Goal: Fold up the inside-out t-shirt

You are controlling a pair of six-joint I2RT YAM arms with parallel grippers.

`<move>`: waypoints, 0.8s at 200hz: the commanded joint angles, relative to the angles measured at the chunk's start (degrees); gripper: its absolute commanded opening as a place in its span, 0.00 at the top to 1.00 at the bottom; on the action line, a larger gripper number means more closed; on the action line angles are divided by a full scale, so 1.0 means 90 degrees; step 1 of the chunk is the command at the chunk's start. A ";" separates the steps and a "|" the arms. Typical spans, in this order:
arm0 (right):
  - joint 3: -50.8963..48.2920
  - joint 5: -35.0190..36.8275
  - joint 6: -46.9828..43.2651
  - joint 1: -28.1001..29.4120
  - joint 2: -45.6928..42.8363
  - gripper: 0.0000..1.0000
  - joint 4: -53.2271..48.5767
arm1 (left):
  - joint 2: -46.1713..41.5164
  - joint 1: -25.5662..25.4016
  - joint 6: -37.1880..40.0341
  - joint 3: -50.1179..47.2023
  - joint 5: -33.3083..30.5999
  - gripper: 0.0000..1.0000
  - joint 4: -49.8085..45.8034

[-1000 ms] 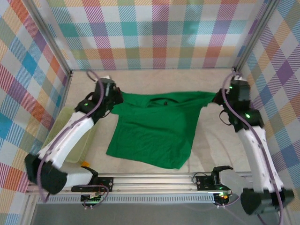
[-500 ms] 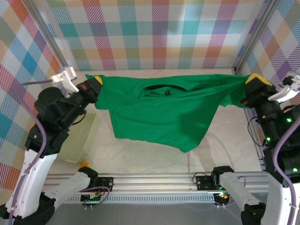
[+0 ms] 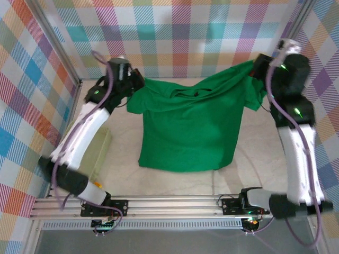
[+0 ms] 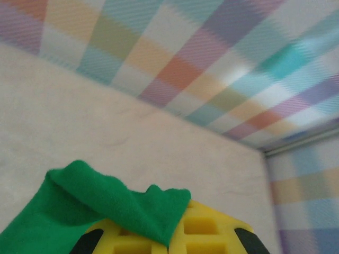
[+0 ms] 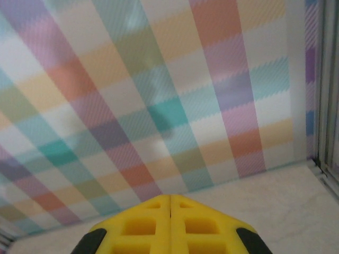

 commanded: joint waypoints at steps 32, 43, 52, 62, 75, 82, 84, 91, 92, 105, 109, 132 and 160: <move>0.0845 0.0382 -0.0521 -0.0035 0.3270 1.00 0.0827 | 0.3605 0.0663 0.0047 0.2898 0.0085 0.98 -0.0883; 0.1330 0.0389 -0.0549 -0.0049 0.4066 1.00 0.0769 | 0.4567 0.0741 0.0122 0.4028 0.0216 0.87 -0.1187; 0.1934 0.0348 -0.0561 -0.0061 0.4730 0.85 0.0565 | 0.5386 0.0828 0.0154 0.5143 0.0271 0.75 -0.1596; 0.2743 0.0405 -0.0562 -0.0071 0.5385 0.58 0.0108 | 0.6211 0.0937 0.0157 0.6397 0.0325 0.57 -0.2039; 0.3712 0.0572 -0.0533 -0.0076 0.6074 0.39 -0.0527 | 0.6860 0.1100 0.0123 0.7526 0.0460 0.31 -0.2478; 0.4078 0.0639 -0.0509 -0.0072 0.6260 0.34 -0.0846 | 0.6872 0.1161 0.0136 0.7602 0.0425 0.21 -0.2577; 0.4141 0.0645 -0.0500 -0.0073 0.6284 0.33 -0.0918 | 0.6844 0.1172 0.0145 0.7557 0.0409 0.19 -0.2585; 0.4166 0.0635 -0.0486 -0.0071 0.6260 0.31 -0.1055 | 0.6637 0.1195 0.0215 0.7248 0.0356 0.14 -0.2615; 0.4143 0.0631 -0.0485 -0.0071 0.6253 0.30 -0.1060 | 0.6594 0.1197 0.0222 0.7190 0.0339 0.14 -0.2611; 0.3423 0.0525 -0.0420 -0.0078 0.5813 0.26 -0.0873 | 0.5881 0.1156 0.0438 0.6040 0.0144 0.10 -0.2409; 0.3109 0.0465 -0.0377 -0.0071 0.5586 0.25 -0.0774 | 0.5640 0.1129 0.0489 0.5599 0.0096 0.09 -0.2278; 0.1142 -0.0142 0.0113 -0.0071 0.4274 0.22 -0.0277 | 0.4109 0.0950 0.0498 0.2977 -0.0271 0.07 -0.1528; -0.1363 -0.1253 0.1049 -0.0024 0.2809 0.21 0.0209 | 0.2424 0.0612 0.0270 0.0107 -0.0520 0.06 -0.0667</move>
